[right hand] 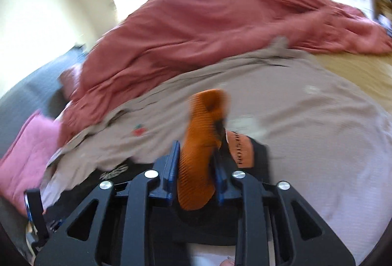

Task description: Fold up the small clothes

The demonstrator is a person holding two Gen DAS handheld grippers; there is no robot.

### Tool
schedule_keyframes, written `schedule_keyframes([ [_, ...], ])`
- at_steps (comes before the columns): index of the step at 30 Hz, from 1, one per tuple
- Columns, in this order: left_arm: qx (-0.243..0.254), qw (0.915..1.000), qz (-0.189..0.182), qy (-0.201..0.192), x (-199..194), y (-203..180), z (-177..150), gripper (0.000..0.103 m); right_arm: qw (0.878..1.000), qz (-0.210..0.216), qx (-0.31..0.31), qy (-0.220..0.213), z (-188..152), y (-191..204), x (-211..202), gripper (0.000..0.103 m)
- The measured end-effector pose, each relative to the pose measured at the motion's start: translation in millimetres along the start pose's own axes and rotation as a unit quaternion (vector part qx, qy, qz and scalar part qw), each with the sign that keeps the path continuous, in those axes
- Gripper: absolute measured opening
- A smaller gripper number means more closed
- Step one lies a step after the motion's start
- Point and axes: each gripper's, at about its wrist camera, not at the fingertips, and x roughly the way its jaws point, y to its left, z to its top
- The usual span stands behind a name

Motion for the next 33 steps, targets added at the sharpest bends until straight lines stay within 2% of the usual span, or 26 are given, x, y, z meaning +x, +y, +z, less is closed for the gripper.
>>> schedule_keyframes([
  [5, -0.031, 0.9992, 0.024, -0.012, -16.6, 45.5, -6.5, 0.095, 0.996, 0.046, -0.065, 0.044, -25.6, 65.0, 37.5, 0.017],
  [7, -0.041, 0.9986, 0.032, -0.012, -20.1, 58.8, -10.2, 0.095, 0.992, 0.061, -0.088, 0.066, -39.7, 83.6, 51.5, 0.012],
  [9, -0.054, 0.9979, 0.036, -0.007, -20.0, 71.5, -16.3, 0.095, 0.986, 0.075, -0.121, 0.085, -55.8, 102.6, 64.8, 0.012],
  [10, -0.06, 0.9975, 0.038, -0.003, -18.9, 76.0, -19.0, 0.095, 0.982, 0.086, -0.14, 0.096, -64.4, 110.7, 69.3, 0.012],
  [13, -0.074, 0.9965, 0.038, 0.007, -16.0, 83.7, -25.3, 0.095, 0.977, 0.114, -0.143, 0.114, -73.4, 113.7, 69.0, 0.013],
  [14, -0.077, 0.9964, 0.034, 0.01, -15.5, 83.5, -26.4, 0.095, 0.978, 0.117, -0.136, 0.109, -68.6, 107.3, 64.3, 0.018],
  [15, -0.078, 0.9964, 0.031, 0.012, -14.8, 82.7, -25.8, 0.095, 0.979, 0.116, -0.127, 0.105, -63.3, 100.1, 61.2, 0.029],
  [17, -0.072, 0.9971, 0.021, 0.015, -13.5, 72.1, -22.6, 0.095, 0.986, 0.1, -0.099, 0.091, -48.7, 73.9, 53.1, 0.043],
  [19, -0.059, 0.9981, 0.005, 0.015, -13.3, 58.9, -18.6, 0.095, 0.99, 0.062, -0.093, 0.082, -39.7, 49.5, 50.3, 0.045],
  [21, -0.052, 0.9983, -0.018, 0.02, -12.5, 41.0, -13.7, 0.095, 0.991, -0.003, -0.112, 0.078, -36.3, 34.5, 53.1, 0.048],
  [23, -0.055, 0.9961, -0.063, 0.03, -9.8, 20.2, -5.9, 0.095, 0.99, -0.039, -0.11, 0.084, -35.1, 16.9, 55.6, 0.048],
  [27, -0.056, 0.9883, -0.134, 0.046, 1.5, -19.7, 2.1, 0.093, 0.992, -0.042, -0.059, 0.1, -33.0, -6.9, 59.8, 0.056],
  [29, -0.06, 0.9819, -0.166, 0.069, 15.2, -40.3, 3.9, 0.081, 0.992, -0.047, -0.065, 0.099, -32.8, -6.7, 58.7, 0.059],
  [32, -0.066, 0.9769, -0.178, 0.098, 38.7, -61.7, 3.9, 0.069, 0.991, -0.053, -0.079, 0.095, -32.5, -4.2, 57.5, 0.062],
  [33, -0.07, 0.9759, -0.176, 0.108, 45.6, -65.5, 2.6, 0.068, 0.991, -0.051, -0.077, 0.095, -32.0, -4.8, 57.0, 0.062],
])
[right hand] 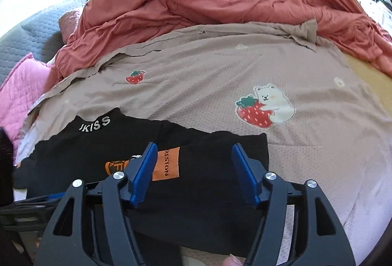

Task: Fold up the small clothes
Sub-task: 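Grasp the orange cuff of the sock with the left gripper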

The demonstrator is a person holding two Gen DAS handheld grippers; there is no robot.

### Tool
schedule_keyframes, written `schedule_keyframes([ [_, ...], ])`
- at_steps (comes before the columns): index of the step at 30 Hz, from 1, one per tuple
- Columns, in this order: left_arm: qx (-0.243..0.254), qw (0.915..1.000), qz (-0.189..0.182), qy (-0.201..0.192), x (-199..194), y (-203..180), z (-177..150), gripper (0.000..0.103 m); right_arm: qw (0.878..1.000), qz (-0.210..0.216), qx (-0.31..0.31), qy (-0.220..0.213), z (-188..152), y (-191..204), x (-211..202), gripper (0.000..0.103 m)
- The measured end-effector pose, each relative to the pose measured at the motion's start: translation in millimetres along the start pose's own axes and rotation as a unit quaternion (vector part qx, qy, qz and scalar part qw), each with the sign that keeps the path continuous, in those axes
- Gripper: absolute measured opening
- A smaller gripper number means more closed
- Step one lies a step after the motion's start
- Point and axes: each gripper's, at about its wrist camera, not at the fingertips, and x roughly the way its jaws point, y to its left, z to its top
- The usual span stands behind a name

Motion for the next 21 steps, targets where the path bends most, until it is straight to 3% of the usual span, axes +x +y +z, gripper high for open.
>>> schedule_keyframes([
  [3, -0.032, 0.9993, 0.001, 0.018, 19.4, 1.3, -1.9, 0.068, 1.0, 0.003, 0.006, 0.001, 3.6, -1.2, 2.0, 0.062],
  [6, -0.037, 0.9993, 0.006, 0.004, 25.3, -4.6, 0.3, 0.067, 1.0, 0.006, 0.017, 0.002, 5.5, -5.3, 2.5, 0.062],
  [8, -0.032, 0.9994, 0.01, -0.003, 27.3, -11.7, 3.8, 0.04, 1.0, 0.007, 0.027, 0.0, 6.1, -10.9, 1.5, 0.062],
  [11, -0.023, 0.9997, 0.011, -0.003, 31.2, -18.4, 7.7, 0.011, 0.999, 0.002, 0.041, -0.004, 7.3, -18.9, -0.7, 0.062],
  [15, 0.011, 0.9997, 0.007, -0.023, 18.4, -25.5, 14.1, 0.004, 0.998, -0.007, 0.067, -0.007, 8.1, -32.6, -2.2, 0.062],
  [21, 0.038, 0.9939, 0.018, -0.102, -43.5, -19.3, 43.5, 0.004, 0.995, -0.016, 0.098, -0.011, 8.2, -50.0, -2.7, 0.062],
])
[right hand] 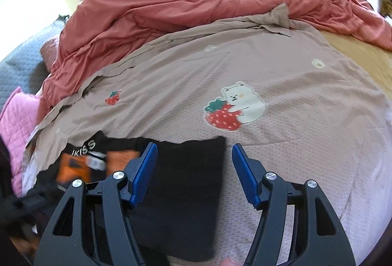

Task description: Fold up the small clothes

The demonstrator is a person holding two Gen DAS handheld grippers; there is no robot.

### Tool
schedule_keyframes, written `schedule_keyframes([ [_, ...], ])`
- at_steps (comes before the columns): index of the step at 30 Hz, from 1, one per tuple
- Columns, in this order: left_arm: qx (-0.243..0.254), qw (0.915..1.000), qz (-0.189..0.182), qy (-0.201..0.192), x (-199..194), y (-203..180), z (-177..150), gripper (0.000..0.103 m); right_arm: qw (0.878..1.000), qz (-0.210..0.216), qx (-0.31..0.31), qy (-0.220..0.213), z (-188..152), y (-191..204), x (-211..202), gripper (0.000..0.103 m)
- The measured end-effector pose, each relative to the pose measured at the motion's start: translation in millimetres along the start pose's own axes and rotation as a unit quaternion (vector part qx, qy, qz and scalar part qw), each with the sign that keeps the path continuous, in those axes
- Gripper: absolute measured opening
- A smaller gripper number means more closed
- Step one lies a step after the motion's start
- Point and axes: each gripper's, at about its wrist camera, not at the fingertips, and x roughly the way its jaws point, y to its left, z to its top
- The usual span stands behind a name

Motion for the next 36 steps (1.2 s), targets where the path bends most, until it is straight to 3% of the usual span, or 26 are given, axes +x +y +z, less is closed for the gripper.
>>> schedule_keyframes([
  [5, 0.021, 0.9958, 0.047, -0.077, -58.5, 30.8, 27.0, 0.004, 1.0, 0.002, -0.003, 0.01, -2.8, 3.1, 5.9, 0.062],
  [9, 0.006, 0.9912, 0.089, -0.098, -77.5, 66.0, 37.5, 0.004, 0.999, -0.001, -0.033, 0.015, -7.0, 17.7, 10.0, 0.062],
  [12, -0.013, 0.9895, 0.111, -0.091, -80.9, 95.8, 36.0, 0.004, 0.998, -0.007, -0.06, 0.014, -10.8, 30.9, 12.4, 0.062],
  [18, -0.052, 0.9889, 0.133, -0.042, -59.4, 140.6, 19.2, 0.004, 0.992, 0.0, -0.125, 0.015, -23.9, 63.6, 16.8, 0.065],
  [25, -0.068, 0.9875, 0.14, -0.026, -55.9, 161.4, 7.8, 0.007, 0.973, 0.056, -0.222, 0.03, -57.2, 122.0, 21.1, 0.065],
  [27, -0.075, 0.9867, 0.142, -0.029, -59.3, 168.6, 6.7, 0.014, 0.969, 0.076, -0.23, 0.049, -65.8, 133.2, 26.4, 0.065],
  [29, -0.084, 0.9862, 0.138, -0.035, -65.5, 177.6, 4.1, 0.026, 0.964, 0.071, -0.244, 0.073, -75.0, 140.7, 35.4, 0.065],
  [32, -0.099, 0.9858, 0.131, -0.038, -72.2, 190.3, -2.5, 0.026, 0.956, 0.037, -0.277, 0.092, -84.5, 145.2, 46.5, 0.066],
  [36, -0.117, 0.9876, 0.097, -0.038, -71.5, 200.9, -12.0, 0.027, 0.957, 0.047, -0.271, 0.095, -83.7, 144.0, 46.2, 0.072],
])
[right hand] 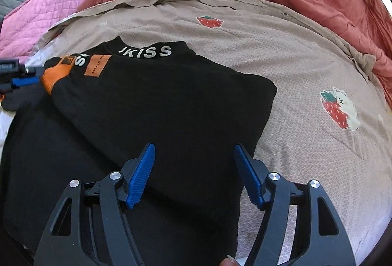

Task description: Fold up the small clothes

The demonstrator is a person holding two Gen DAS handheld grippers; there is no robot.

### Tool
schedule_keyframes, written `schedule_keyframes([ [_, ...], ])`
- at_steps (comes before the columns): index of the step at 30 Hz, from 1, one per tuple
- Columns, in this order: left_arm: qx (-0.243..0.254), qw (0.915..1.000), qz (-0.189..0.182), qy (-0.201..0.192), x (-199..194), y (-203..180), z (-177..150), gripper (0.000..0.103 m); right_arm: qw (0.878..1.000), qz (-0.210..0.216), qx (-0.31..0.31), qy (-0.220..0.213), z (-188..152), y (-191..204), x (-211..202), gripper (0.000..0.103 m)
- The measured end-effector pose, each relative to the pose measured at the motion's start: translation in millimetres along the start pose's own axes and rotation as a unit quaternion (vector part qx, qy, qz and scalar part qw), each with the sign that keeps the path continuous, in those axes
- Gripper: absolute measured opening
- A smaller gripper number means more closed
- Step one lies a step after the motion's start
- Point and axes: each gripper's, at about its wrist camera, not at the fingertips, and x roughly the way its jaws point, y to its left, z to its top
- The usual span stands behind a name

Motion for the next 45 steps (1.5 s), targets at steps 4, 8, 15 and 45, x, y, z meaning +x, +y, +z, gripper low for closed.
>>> schedule_keyframes([
  [4, 0.021, 0.9992, -0.03, -0.012, 6.8, -6.9, -1.8, 0.038, 1.0, 0.002, -0.002, 0.005, -3.3, -1.2, 2.6, 0.074],
  [8, 0.056, 0.9974, -0.039, -0.02, 13.9, -22.9, 1.2, 0.039, 1.0, 0.006, 0.003, 0.008, -3.6, -2.8, 3.9, 0.074],
  [15, 0.035, 0.9988, -0.012, 0.031, 4.4, -30.6, 14.9, 0.002, 1.0, 0.006, 0.004, 0.014, -4.0, -4.0, 5.2, 0.074],
  [45, 0.143, 0.9841, -0.083, 0.065, 26.9, -19.9, 9.8, 0.051, 1.0, 0.01, 0.016, 0.019, -4.4, -7.6, 7.0, 0.076],
])
